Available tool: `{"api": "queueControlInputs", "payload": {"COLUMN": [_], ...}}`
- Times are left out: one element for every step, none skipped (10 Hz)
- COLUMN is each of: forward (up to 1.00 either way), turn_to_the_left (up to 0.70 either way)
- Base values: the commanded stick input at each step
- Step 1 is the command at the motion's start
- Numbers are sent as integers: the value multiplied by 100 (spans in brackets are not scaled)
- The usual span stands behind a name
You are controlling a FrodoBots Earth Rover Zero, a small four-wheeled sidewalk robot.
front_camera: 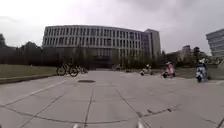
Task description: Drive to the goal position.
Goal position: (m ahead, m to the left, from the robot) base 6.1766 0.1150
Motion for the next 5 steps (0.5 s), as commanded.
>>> {"api": "queueControlInputs", "payload": {"forward": [50, 50, 50, 50, 50], "turn_to_the_left": [0, 0, 0, 0, 0]}}
